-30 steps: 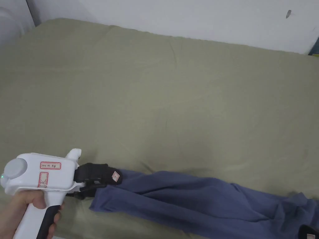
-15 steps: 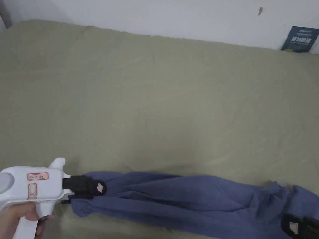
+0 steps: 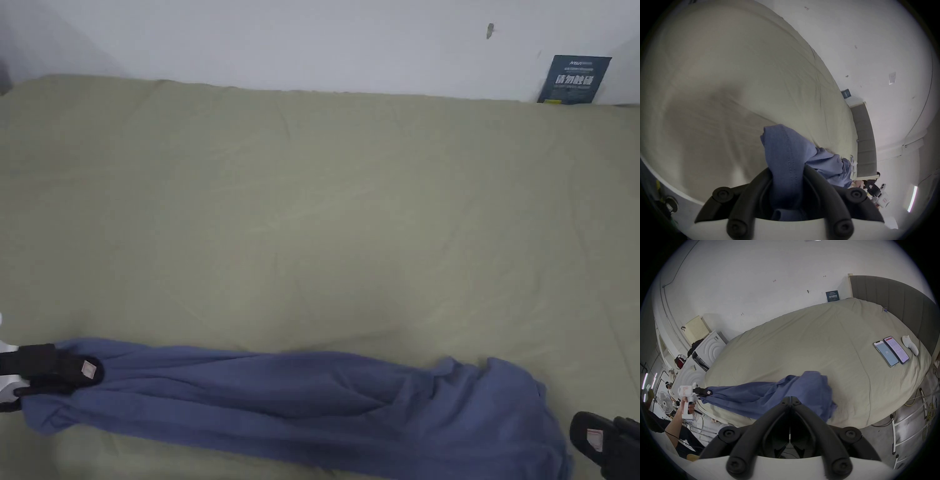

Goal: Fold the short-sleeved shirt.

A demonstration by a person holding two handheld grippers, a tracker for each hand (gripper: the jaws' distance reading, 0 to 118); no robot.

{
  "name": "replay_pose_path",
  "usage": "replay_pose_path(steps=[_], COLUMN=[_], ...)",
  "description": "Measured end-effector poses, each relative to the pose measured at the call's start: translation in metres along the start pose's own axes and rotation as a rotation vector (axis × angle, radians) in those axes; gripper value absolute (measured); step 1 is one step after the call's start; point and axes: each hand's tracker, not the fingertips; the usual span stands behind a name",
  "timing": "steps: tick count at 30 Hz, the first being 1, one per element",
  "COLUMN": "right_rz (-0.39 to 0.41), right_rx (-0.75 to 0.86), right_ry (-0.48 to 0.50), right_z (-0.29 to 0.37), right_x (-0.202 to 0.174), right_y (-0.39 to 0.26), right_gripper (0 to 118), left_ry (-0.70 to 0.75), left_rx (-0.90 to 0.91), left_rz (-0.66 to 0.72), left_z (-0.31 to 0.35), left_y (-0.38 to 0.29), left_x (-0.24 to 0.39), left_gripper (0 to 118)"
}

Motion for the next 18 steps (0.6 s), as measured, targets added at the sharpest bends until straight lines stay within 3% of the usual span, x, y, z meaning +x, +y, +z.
replay_pose_path(steps=[10, 18], right_rz=[0.032, 0.02], right_rx=[0.002, -0.004], right_ry=[0.001, 0.024], right_z=[0.0, 0.005], right_x=[0.002, 0.009], right_y=[-0.002, -0.015], right_gripper=[1, 0], left_ry=[0.069, 0.171], left_rx=[0.007, -0.053], left_rz=[-0.201, -0.382], left_z=[0.012, -0.051], left_y=[-0.029, -0.062], left_x=[0.124, 0.213], left_gripper=[10, 10])
